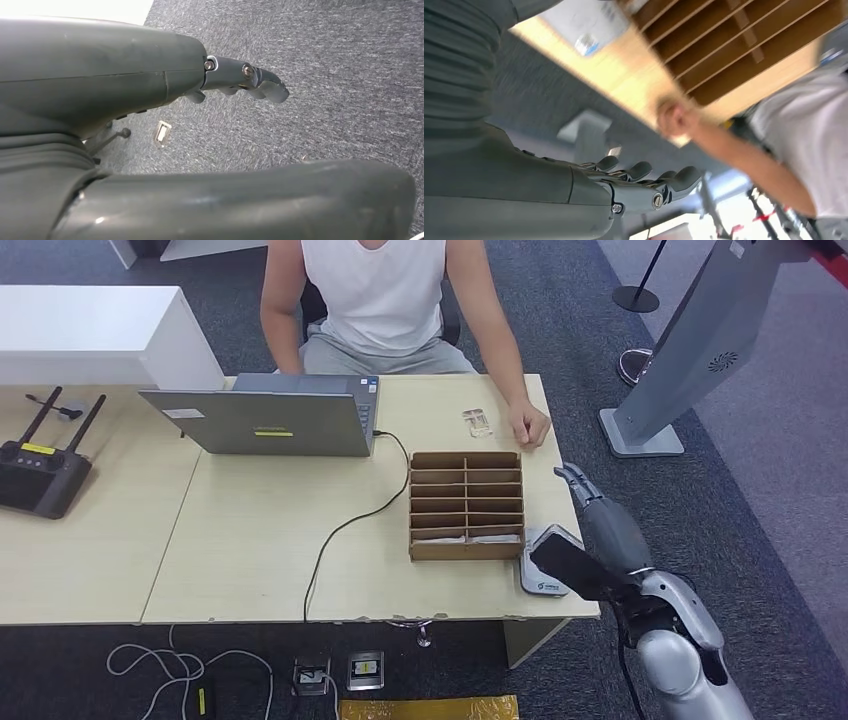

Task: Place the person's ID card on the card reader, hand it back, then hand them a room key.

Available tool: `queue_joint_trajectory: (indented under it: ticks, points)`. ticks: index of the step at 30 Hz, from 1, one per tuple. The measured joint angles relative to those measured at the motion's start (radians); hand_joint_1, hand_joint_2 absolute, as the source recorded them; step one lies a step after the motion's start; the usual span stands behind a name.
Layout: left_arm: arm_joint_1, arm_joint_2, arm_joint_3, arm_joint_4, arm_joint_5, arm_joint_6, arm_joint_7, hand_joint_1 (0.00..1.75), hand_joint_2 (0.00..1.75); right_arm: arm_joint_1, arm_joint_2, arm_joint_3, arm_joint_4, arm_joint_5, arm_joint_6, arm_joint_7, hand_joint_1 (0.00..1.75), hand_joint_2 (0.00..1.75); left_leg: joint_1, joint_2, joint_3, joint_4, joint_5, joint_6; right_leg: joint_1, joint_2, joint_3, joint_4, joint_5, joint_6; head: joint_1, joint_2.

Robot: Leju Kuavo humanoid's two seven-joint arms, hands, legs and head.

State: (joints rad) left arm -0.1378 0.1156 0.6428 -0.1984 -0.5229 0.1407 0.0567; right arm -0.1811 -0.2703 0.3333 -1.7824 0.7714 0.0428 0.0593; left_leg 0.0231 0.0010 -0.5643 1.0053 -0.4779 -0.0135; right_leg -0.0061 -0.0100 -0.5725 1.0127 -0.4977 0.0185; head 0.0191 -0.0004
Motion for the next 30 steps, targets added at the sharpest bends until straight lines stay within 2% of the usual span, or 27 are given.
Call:
queue_joint_trajectory:
  ticks: [5, 13, 19, 30]
  points:
    - [-0.001, -0.003, 0.0, 0.0, -0.01, -0.005, -0.004, 0.0, 0.0, 0.017, -0.001, 0.046, 0.033, 0.26, -0.066, 0.006, 0.0, 1.75, 0.0, 0.0, 0.0, 0.0, 0.0, 0.0, 0.0, 0.0, 0.0, 0.0, 0.0, 0.0, 0.0, 0.0]
    - [-0.002, -0.005, 0.0, 0.0, -0.022, -0.009, -0.005, 0.0, 0.0, 0.024, 0.002, 0.122, 0.08, 0.39, -0.075, 0.024, 0.0, 1.75, 0.0, 0.0, 0.0, 0.0, 0.0, 0.0, 0.0, 0.0, 0.0, 0.0, 0.0, 0.0, 0.0, 0.0]
    - [-0.002, -0.005, 0.0, 0.0, -0.025, -0.01, -0.007, 0.0, 0.0, 0.022, 0.024, 0.173, 0.132, 0.424, -0.088, 0.038, 0.0, 1.75, 0.0, 0.0, 0.0, 0.0, 0.0, 0.0, 0.0, 0.0, 0.0, 0.0, 0.0, 0.0, 0.0, 0.0]
    - [-0.002, -0.009, 0.0, 0.0, -0.033, -0.007, -0.011, 0.0, 0.0, -0.024, 0.078, 0.219, 0.244, 0.395, -0.126, 0.011, 0.0, 1.75, 0.0, 0.0, 0.0, 0.0, 0.0, -0.001, 0.0, 0.0, 0.0, 0.0, 0.0, 0.0, 0.0, 0.0]
